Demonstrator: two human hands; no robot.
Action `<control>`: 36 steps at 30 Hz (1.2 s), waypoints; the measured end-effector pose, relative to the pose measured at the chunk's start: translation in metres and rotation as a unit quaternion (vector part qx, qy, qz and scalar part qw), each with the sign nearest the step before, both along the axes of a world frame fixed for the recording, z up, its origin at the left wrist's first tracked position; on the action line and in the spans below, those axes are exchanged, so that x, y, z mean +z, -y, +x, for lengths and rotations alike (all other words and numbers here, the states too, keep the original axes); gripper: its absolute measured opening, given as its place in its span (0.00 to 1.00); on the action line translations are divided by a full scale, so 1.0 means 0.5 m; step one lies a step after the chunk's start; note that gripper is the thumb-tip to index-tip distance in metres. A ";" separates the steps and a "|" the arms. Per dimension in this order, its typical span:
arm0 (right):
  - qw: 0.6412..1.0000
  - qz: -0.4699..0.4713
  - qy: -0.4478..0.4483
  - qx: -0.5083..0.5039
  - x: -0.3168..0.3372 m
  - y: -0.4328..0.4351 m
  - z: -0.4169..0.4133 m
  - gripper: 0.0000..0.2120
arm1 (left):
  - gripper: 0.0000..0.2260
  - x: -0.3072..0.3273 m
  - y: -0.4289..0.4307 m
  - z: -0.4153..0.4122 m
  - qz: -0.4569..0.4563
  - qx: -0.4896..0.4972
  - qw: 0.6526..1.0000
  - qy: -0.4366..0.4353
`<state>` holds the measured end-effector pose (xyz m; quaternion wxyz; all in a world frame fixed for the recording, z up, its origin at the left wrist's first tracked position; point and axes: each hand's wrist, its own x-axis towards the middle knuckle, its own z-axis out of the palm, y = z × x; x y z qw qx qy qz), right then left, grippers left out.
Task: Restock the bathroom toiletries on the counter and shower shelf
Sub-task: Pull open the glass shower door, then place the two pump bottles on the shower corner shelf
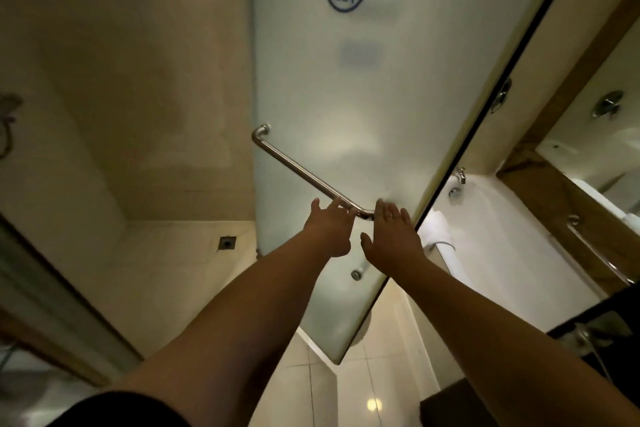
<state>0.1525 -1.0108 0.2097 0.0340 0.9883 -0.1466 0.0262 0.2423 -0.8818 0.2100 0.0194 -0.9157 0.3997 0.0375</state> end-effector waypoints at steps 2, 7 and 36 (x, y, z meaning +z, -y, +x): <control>0.999 0.009 -0.004 0.050 0.001 -0.024 0.031 0.36 | 0.33 -0.004 -0.068 0.023 0.002 0.043 0.999 0.001; 0.989 0.018 -0.017 0.146 -0.009 -0.154 0.134 0.34 | 0.30 0.006 -0.323 0.071 0.028 0.134 0.991 0.003; 0.589 -0.102 -0.111 0.794 -0.065 -1.547 -0.052 0.47 | 0.44 -0.026 -1.546 -0.629 0.051 0.692 0.717 -0.067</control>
